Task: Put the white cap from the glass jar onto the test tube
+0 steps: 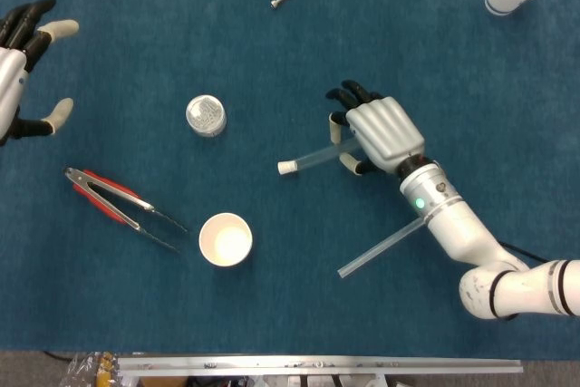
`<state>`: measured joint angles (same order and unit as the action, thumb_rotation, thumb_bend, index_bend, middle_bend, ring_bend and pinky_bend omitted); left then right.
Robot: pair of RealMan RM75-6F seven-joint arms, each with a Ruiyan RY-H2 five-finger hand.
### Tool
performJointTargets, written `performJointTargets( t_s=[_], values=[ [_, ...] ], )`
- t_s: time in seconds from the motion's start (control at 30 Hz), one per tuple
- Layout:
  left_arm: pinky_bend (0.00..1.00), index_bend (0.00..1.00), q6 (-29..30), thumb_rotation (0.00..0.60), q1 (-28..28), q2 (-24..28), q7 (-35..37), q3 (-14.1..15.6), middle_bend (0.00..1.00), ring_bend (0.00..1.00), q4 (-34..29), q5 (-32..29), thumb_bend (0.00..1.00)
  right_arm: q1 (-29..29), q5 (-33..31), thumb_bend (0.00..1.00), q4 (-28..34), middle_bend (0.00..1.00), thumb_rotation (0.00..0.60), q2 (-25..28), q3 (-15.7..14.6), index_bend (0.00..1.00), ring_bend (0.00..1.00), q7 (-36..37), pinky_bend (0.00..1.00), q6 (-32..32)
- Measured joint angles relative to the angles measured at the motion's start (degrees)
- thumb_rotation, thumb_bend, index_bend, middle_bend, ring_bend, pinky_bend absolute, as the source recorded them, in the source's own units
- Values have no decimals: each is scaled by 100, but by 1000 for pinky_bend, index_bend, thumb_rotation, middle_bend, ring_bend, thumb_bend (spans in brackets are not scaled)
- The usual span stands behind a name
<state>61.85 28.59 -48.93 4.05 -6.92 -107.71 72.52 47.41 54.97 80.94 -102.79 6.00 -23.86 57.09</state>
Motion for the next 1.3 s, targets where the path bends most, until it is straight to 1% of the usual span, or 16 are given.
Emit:
performJointTargets(
  t_s=[0.27,0.33,0.57,0.7,0.9,1.03,1.2,1.3],
  values=[
    [23,165,23,600,-37,-37,-7,-44,28,0,-20,39,322,-53,-100,279,172,119,600,130,36,272,57,-252,255,-89],
    [24,165,34,600,-50,-40,-15,-52,29,0,-25,50,323,-59,-140,284,255,112,600,185,74,244,53,-299,251,-104],
    [23,165,41,600,-79,14,9,-93,28,0,-33,51,322,-117,-160,285,570,112,600,429,261,237,52,-249,251,-46],
    [24,165,55,600,-106,76,46,-118,32,0,-23,60,322,-160,-178,284,908,112,600,720,351,237,51,-254,251,26],
    [23,166,217,600,-197,84,-100,-114,44,0,93,85,322,-353,-174,286,1547,116,600,1440,441,237,51,-343,251,385],
    [23,169,400,600,-343,37,-161,-64,50,0,217,146,322,-654,-80,287,1967,122,600,2035,445,237,52,-293,251,760],
    [24,170,651,600,-540,-88,-236,45,51,0,488,282,322,-1115,161,289,2348,126,600,2680,331,237,51,-75,251,1141],
    [23,172,865,600,-682,-195,-343,120,51,0,687,393,322,-1414,425,291,2566,128,600,3038,220,237,51,158,251,1373]
  ],
)
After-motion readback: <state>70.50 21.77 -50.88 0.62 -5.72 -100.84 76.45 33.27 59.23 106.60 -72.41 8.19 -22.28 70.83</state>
